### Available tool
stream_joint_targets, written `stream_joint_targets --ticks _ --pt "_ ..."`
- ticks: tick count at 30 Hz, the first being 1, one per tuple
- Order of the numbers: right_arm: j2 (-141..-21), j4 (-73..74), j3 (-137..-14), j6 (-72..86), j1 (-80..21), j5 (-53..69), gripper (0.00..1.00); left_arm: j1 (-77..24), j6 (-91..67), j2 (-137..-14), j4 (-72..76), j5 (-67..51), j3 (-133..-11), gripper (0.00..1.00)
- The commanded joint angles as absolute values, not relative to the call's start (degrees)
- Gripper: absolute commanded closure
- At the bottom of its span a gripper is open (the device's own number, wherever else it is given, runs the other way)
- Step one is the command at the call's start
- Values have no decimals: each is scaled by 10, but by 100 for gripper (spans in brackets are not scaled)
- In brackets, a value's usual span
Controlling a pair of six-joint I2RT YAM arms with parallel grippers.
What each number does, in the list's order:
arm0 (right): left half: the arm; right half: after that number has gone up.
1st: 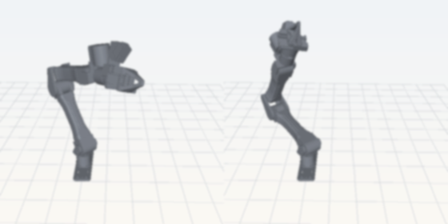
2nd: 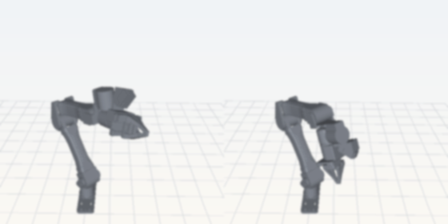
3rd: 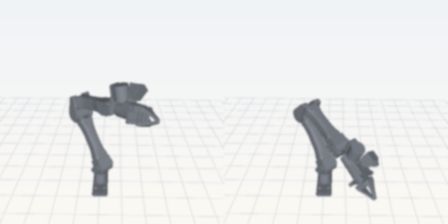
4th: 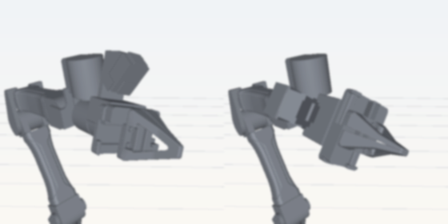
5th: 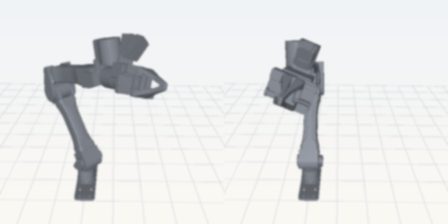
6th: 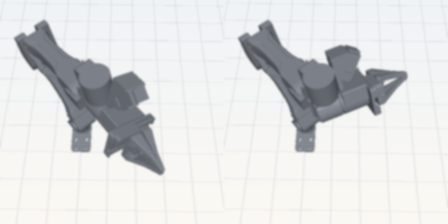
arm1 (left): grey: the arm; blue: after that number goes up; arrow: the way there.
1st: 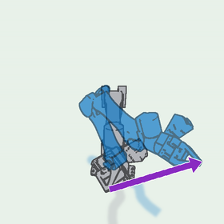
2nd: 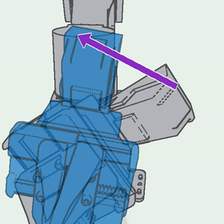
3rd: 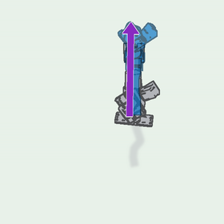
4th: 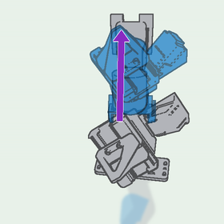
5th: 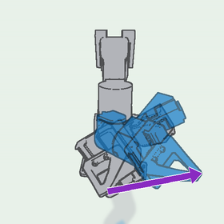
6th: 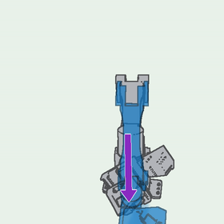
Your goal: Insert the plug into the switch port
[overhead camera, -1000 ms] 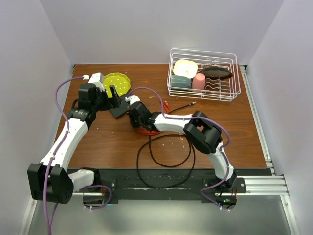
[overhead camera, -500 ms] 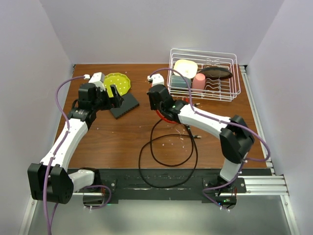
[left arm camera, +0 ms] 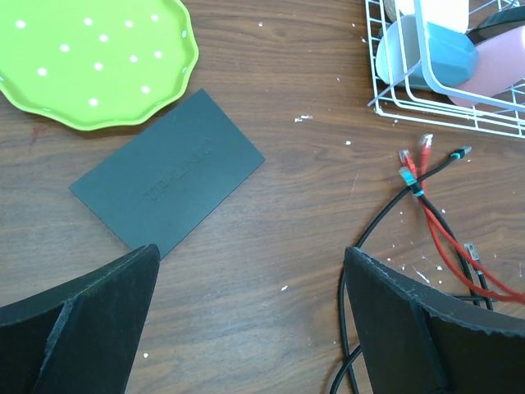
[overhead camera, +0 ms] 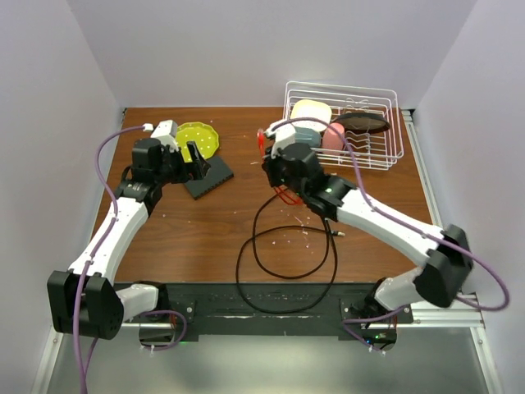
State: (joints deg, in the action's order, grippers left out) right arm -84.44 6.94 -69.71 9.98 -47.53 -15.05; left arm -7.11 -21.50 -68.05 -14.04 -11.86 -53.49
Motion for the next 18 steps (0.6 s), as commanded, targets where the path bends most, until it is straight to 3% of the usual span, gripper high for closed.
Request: stream_joint_targets --ticks 1,11,18 --pt "-729 42 -750 77 -473 -157 100 -69 -211 -683 -120 -130 -530 0" --pt "-537 21 -763 59 -473 -261 100 -69 -214 -687 -116 -130 -526 0" --pt "-481 25 -752 4 -473 -421 100 -69 -216 -695 -110 -136 -526 0"
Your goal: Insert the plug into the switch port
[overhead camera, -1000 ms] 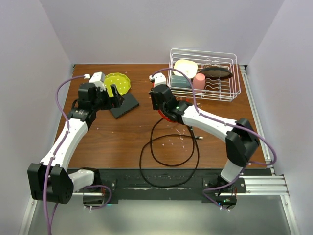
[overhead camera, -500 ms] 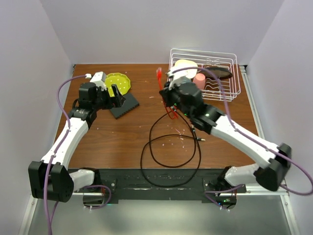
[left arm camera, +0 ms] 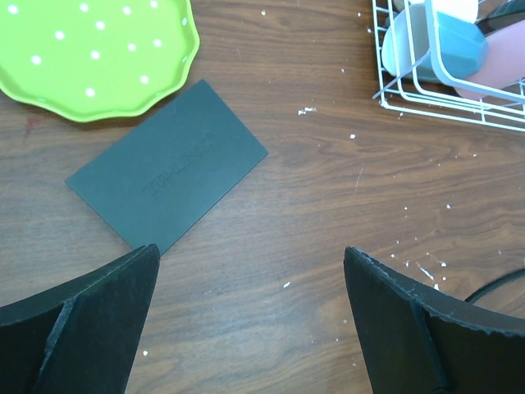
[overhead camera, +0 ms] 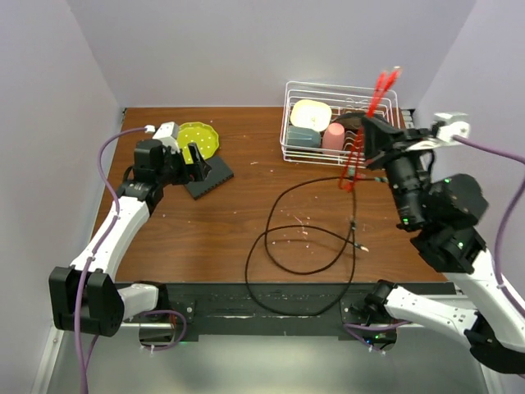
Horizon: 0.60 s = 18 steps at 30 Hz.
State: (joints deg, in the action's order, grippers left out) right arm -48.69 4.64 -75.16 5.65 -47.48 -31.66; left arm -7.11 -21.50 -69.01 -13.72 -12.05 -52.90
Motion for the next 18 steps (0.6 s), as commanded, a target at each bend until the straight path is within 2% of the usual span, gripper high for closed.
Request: stream_joint_targets --ticks 1,9,18 --pt "-482 25 -750 4 -473 -441 100 -69 -217 -696 -109 -138 -526 0" --pt "-587 116 -708 19 -473 -360 100 -69 -224 -700 -105 -150 -526 0" --pt "-754 123 -577 75 -474 -123 100 -69 -220 -696 -113 -138 -528 0"
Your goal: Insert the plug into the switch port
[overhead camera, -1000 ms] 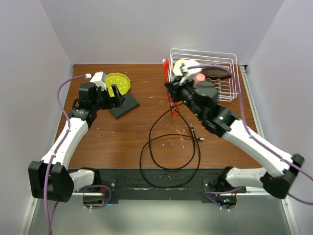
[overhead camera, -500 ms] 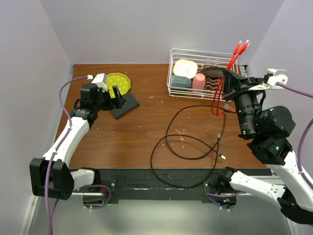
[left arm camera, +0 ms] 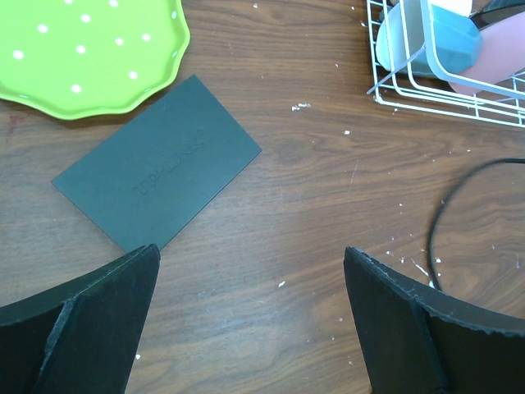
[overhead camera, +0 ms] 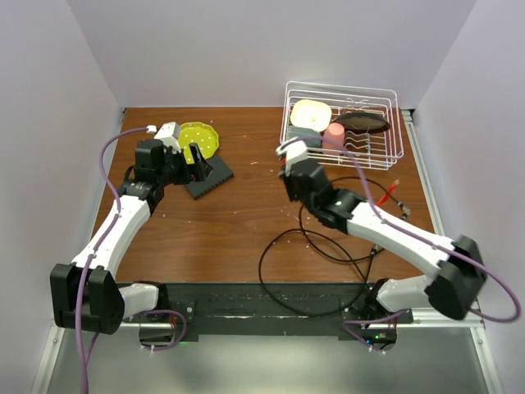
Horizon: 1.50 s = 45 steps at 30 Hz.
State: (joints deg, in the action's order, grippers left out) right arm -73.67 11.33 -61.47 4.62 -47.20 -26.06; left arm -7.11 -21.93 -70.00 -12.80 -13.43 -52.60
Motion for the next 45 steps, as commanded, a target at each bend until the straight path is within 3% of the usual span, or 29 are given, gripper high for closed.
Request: stream_joint_targets --ticks 1,2,5,6,9,16,22,26,34,45 --pt "-760 114 -570 79 -474 -106 100 -69 -219 -698 -112 -139 -528 0" --pt "-766 111 -560 84 -474 -95 100 -69 -220 -700 -112 -140 -529 0" --pt "-780 107 -554 87 -473 -66 77 -69 -222 -703 -108 -145 -527 0" --pt "-782 105 -554 82 -474 -56 64 -69 -223 -704 -107 -148 -527 0" --pt "-779 108 -561 83 -474 -62 48 -69 -228 -704 -103 -156 -526 0" --pt "-792 105 -584 88 -474 -69 46 -69 -230 -705 -91 -179 -522 0" --pt "-870 107 -602 112 -473 -65 49 -69 -239 -706 -80 -197 -522 0" --pt "-921 130 -621 127 -474 -102 60 -69 -235 -708 -81 -197 -525 0" --pt "-941 138 -617 156 -474 -190 61 -69 -234 -724 -76 -200 -527 0" --pt "-1002 125 -611 163 -474 -176 62 -69 -237 -736 -66 -201 -520 0"
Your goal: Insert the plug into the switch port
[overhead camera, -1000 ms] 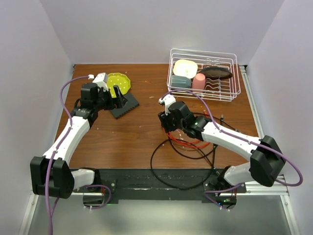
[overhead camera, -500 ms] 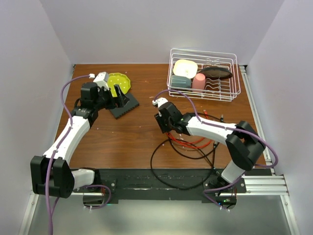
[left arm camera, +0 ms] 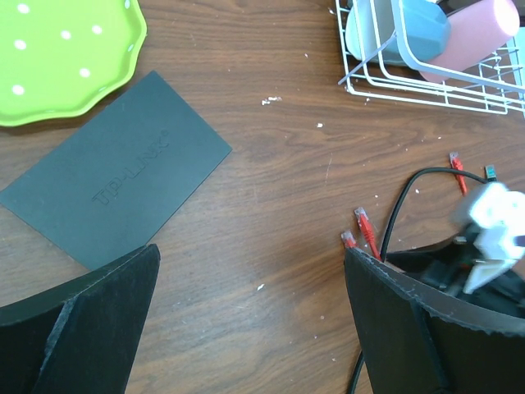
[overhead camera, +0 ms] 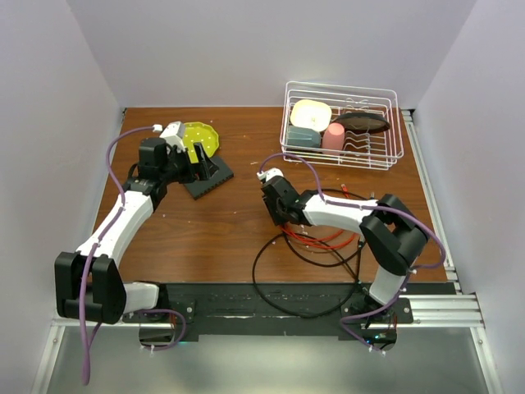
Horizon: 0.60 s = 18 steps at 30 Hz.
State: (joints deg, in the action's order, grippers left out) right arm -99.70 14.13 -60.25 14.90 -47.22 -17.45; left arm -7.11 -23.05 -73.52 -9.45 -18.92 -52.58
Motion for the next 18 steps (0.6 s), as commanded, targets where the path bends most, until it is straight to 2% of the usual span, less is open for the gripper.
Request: stream_joint_targets --ticks 1,3,6,8,10,18 --pt "-1005 121 -610 164 -473 -178 63 -69 -237 -736 -66 -200 -521 0" --pt "-1011 121 -612 167 -473 -186 70 -69 -238 -736 -67 -200 -519 0" --pt "-1009 124 -614 167 -473 -199 89 -69 -237 -735 -70 -196 -520 0" --pt "-1001 130 -619 166 -473 -218 96 -69 -236 -735 -70 -195 -521 0" --pt "-977 142 -624 164 -473 -242 100 -69 -237 -732 -73 -194 -520 0" --pt "-782 182 -683 109 -472 -329 100 -69 -236 -725 -75 -192 -519 0"
